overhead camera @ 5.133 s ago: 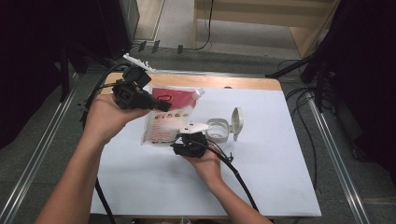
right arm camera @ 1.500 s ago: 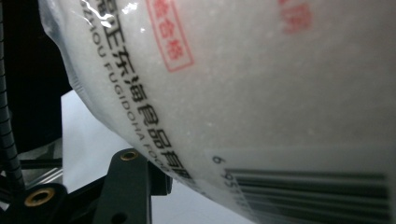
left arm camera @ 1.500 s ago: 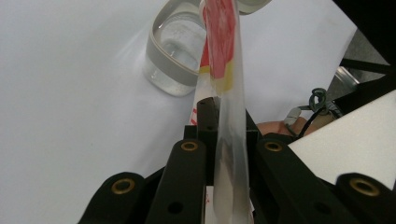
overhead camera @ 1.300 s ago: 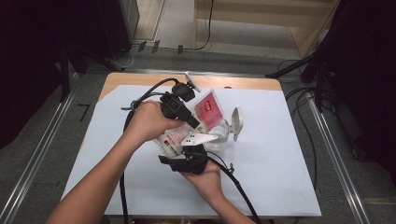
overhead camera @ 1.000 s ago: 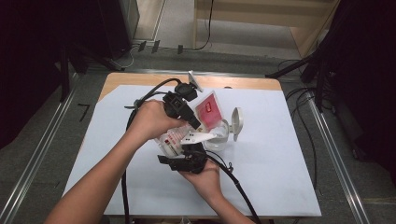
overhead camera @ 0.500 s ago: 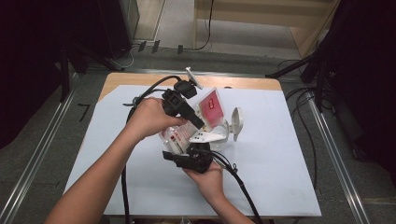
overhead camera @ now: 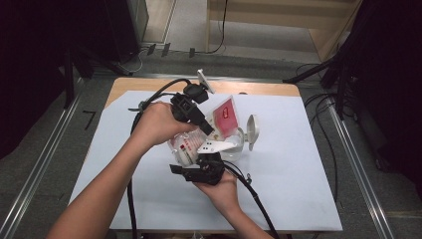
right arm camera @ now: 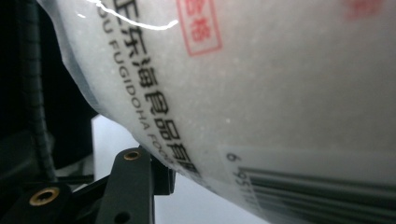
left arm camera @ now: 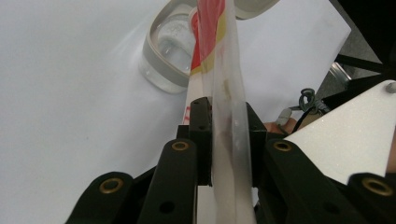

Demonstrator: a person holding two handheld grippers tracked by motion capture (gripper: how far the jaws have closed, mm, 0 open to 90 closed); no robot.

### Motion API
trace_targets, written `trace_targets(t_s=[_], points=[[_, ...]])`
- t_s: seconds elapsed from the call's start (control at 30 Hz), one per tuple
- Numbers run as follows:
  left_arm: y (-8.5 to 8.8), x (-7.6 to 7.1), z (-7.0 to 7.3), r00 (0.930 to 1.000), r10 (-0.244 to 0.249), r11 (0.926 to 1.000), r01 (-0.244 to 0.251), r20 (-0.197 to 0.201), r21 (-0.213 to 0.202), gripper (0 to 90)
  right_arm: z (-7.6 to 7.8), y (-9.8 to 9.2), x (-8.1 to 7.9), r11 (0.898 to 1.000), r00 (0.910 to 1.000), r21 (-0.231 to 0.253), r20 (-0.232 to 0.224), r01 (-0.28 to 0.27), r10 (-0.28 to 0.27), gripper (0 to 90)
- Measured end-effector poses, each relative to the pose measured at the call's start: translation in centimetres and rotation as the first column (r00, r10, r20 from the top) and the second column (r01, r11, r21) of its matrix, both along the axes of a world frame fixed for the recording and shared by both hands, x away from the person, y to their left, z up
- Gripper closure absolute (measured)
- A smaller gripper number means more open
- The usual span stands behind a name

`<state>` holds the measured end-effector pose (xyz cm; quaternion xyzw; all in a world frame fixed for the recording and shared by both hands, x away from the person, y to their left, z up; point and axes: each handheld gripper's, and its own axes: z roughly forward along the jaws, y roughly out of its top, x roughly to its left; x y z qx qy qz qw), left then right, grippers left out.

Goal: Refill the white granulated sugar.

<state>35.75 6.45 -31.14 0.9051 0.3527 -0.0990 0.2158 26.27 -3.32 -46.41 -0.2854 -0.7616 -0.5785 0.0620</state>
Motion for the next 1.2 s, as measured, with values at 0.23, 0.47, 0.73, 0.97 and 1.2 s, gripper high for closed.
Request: trace_targets(t_s=[0.23, 0.47, 0.73, 0.97, 1.2], points=[[-0.5, 0.8, 0.2, 0.999, 0.015, 0.9998, -0.014, -0.041, 0.017, 78.9, 0.7, 0.1, 0.3, 0.999, 0.9988, 0.038, -0.048, -0.011, 0.013, 55.7], [-0.9, 1.4, 0.1, 0.9971, 0.033, 0.9994, -0.032, -0.069, 0.009, 79.8, 1.1, 0.3, 0.3, 0.999, 0.9999, -0.041, 0.015, 0.004, -0.003, 54.9], [-1.1, 1.3, 0.1, 0.9971, 0.016, 0.9999, -0.016, -0.075, 0.002, 75.8, 1.0, 0.1, 0.3, 0.999, 0.9996, -0.021, -0.016, 0.024, -0.025, 61.5], [-0.7, 1.2, 0.7, 0.9979, -0.036, 0.9984, 0.033, -0.055, -0.045, 70.4, 0.8, -0.5, 0.4, 0.998, 0.9987, 0.054, -0.047, 0.021, -0.018, 61.9], [-0.4, 1.0, 1.3, 0.9999, -0.009, 0.9985, 0.009, -0.012, -0.054, 76.8, 1.5, -0.6, 0.3, 0.996, 0.9973, 0.09, -0.073, 0.001, 0.006, 60.7]])
